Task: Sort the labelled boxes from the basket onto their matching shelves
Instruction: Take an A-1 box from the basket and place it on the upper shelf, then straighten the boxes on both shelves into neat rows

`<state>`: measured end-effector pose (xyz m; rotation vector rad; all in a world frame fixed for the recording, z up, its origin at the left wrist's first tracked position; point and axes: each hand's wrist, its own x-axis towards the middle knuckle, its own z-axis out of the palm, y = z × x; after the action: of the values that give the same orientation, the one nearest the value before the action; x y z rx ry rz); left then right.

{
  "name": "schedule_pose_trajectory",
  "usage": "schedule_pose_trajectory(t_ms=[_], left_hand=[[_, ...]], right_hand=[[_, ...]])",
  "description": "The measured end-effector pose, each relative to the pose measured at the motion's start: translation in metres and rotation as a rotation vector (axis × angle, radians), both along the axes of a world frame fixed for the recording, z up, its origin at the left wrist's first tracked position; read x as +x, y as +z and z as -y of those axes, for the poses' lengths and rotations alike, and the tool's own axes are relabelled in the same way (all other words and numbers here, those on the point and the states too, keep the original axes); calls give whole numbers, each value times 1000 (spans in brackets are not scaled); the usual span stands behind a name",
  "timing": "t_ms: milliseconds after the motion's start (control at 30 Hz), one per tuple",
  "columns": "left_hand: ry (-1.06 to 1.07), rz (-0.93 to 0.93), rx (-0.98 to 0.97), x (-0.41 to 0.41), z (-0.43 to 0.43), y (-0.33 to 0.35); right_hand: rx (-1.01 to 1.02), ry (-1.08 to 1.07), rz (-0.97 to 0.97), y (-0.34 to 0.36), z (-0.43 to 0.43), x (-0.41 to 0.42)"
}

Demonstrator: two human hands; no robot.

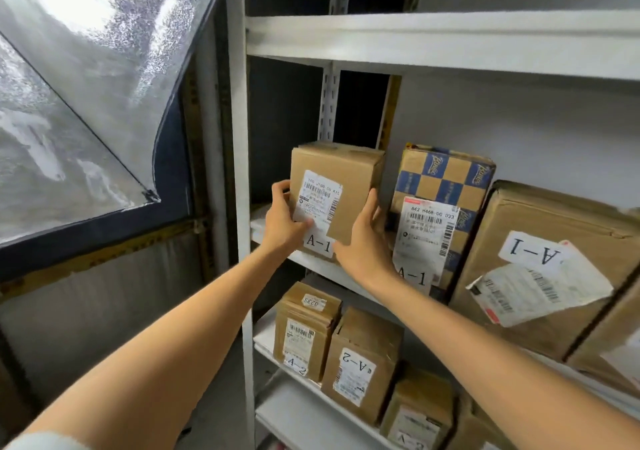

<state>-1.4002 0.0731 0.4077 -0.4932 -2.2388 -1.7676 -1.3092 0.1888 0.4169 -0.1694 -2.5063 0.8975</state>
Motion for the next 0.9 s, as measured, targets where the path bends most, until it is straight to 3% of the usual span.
schedule_pose_trajectory(t_ms=[200,433,600,767,900], left_hand=[[-17,13,-46,-8,-10,-5],[224,-1,-225,50,-9,-28],[-77,8,-429,125,-22,-32],[-245,-65,-743,221,-77,-48],[-353,-97,-828,300,-139,-71]], right_hand=[[19,-13,17,3,0,5],[229,25,-32,-13,-7,50],[398,42,133,-26,-42,114],[369,12,347,-46,-111,210],[305,-82,449,-73,-177,304]])
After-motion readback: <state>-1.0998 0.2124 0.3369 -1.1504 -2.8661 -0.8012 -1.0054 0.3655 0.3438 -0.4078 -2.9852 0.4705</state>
